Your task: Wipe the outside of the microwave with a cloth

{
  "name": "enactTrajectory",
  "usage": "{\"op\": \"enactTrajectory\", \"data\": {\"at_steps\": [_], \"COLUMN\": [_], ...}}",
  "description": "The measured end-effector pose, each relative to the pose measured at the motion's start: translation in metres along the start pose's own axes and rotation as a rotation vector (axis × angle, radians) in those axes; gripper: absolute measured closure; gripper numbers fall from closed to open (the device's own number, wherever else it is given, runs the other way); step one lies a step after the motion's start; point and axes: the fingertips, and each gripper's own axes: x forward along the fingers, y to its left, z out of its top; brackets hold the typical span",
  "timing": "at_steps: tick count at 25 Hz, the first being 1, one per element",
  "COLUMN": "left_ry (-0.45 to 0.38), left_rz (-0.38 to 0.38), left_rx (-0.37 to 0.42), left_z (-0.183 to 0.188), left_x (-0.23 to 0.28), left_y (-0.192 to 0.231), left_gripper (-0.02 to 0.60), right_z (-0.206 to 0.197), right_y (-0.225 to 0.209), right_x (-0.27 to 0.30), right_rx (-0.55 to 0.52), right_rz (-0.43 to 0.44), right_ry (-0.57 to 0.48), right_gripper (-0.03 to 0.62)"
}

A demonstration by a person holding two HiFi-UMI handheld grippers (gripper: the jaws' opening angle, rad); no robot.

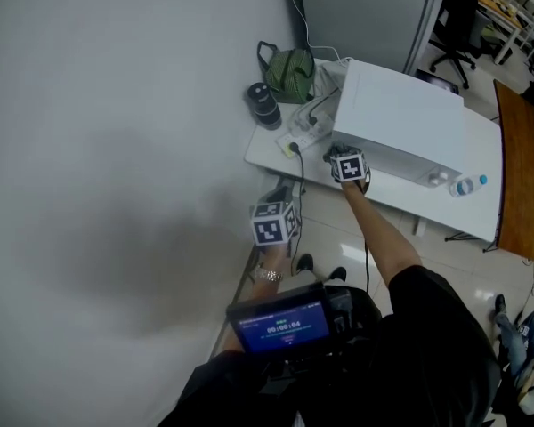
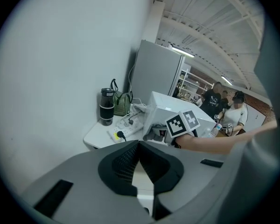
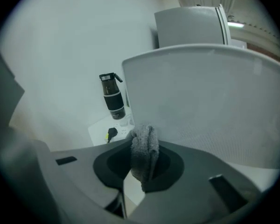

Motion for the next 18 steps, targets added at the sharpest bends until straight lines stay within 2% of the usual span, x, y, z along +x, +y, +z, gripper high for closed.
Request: {"op": "enactTrajectory", "data": {"at_steps": [6, 12, 14, 16, 18], "left_ry": [0.010, 0.013, 0.015, 0.019, 0.023], "left_rz": [-0.073, -0.177, -0.205, -0.225, -0.238], "left_rx": [0.029, 0.069, 0.080, 0.088, 0.098], "left_z": [0.002, 0.005, 0.004, 0.002, -0.001], "left_x": [0.010, 0.021, 0.022, 0.023, 0.023], "left_y": [-0.033, -0.080, -0.094, -0.105, -0.110], "left_gripper": [0.581, 0.581, 0.581, 0.581, 0.581], "right_z": [-0.039, -0.093, -0.118, -0.131, -0.128], "right_y": [-0.066, -0.178, -0.211, -0.232, -0.240], "right_x": [-0.040, -0.110, -0.127, -0.140, -0.150], "right_rx": [0.042, 0.099, 0.117, 0.138, 0.183], "right_rz": [-0.063, -0.251, -0.285, -0.304, -0.321], "right_ry": [0.017, 0.070, 0.111, 0.123, 0.088], "right_gripper": [0.554, 0.554, 0.554, 0.554, 0.554]}}
